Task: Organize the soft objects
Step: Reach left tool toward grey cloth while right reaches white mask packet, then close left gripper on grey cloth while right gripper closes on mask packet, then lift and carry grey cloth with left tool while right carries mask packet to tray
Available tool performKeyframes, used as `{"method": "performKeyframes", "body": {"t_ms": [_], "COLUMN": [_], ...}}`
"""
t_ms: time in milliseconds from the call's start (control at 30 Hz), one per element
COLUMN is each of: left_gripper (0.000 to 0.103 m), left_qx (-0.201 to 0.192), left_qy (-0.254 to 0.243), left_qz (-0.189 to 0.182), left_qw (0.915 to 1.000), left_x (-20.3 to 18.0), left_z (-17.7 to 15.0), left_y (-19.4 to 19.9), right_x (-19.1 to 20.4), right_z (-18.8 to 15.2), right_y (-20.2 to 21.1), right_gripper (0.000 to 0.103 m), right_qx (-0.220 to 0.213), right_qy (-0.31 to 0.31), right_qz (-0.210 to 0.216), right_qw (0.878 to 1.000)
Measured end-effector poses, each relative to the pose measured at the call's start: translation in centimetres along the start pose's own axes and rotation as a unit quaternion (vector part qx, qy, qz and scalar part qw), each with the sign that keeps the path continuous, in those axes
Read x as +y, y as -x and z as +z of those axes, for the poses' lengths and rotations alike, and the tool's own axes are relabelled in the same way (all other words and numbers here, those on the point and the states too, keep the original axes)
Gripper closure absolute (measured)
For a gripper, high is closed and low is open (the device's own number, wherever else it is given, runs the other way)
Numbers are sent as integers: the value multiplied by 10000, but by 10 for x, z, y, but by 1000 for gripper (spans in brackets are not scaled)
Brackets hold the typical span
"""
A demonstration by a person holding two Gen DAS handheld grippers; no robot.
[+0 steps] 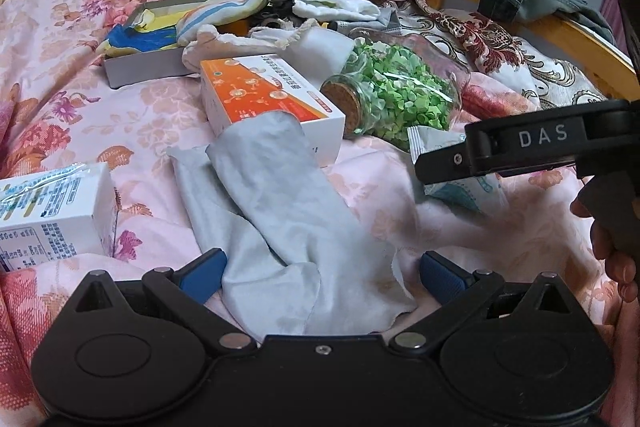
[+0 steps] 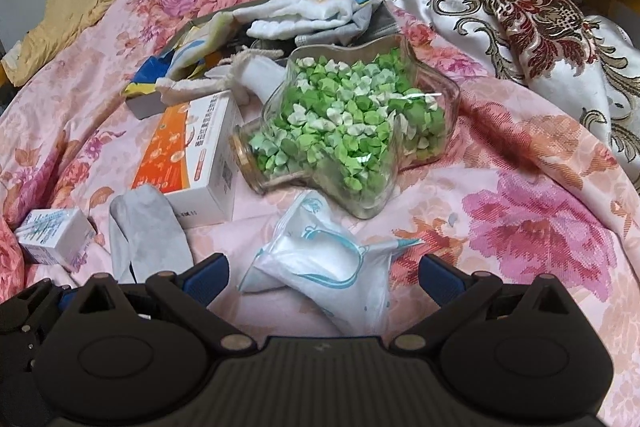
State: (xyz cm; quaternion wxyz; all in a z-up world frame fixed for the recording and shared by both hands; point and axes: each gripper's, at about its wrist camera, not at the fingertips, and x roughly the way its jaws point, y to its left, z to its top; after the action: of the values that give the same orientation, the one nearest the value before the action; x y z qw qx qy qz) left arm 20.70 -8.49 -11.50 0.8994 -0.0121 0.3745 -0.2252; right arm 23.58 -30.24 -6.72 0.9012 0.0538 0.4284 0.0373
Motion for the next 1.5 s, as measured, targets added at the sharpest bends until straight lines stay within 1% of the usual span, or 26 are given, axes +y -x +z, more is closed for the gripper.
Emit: {"method": "performKeyframes", "body": {"t_ms": [100,233,400,533,700,800,867,900,933,1000,1167,1267,1400,1500], "left_gripper": [2,7,14,27,37,46,57,60,65,71,87,91,94,94], "left_qx": [-26,-66,-84,-40,112,158,168,170,171,160,50,22,-57,-175], "left_qy": [9,104,247,234,-9,-102,-109,-102,-84,-8,169,419,1033,1120], "left_qz": [3,16,44,255,511,663,751,782,815,826,779,619,100,-120], "left_qw": [10000,9999,9997,9994,9986,9976,9970,9967,9965,9965,9968,9972,9946,9935], "left_x": [1,4,7,7,4,3,4,5,6,9,13,18,29,25], "left_z": [-1,-1,-1,-1,-1,0,0,0,1,2,3,5,7,8], "left_y": [0,2,4,4,2,2,2,3,4,5,9,11,16,20], "right_x": [1,1,2,7,12,13,14,15,15,15,16,18,22,25], "right_z": [-1,0,-1,-2,-3,-3,-3,-3,-3,-3,-3,-3,-3,-3], "right_y": [-3,-5,-6,-6,-4,-4,-4,-4,-3,-2,0,2,6,8], "right_gripper": [1,3,13,18,20,22,23,24,24,25,29,33,40,42], "right_qx": [65,105,171,195,186,183,177,171,163,151,100,62,-8,-37], "right_qy": [13,-3,-20,80,218,264,293,304,314,338,381,413,511,578], "right_qz": [43,136,252,339,383,389,382,380,379,375,420,561,733,806], "right_qw": [10000,9999,9995,9992,9989,9987,9987,9987,9987,9986,9983,9976,9960,9951]}}
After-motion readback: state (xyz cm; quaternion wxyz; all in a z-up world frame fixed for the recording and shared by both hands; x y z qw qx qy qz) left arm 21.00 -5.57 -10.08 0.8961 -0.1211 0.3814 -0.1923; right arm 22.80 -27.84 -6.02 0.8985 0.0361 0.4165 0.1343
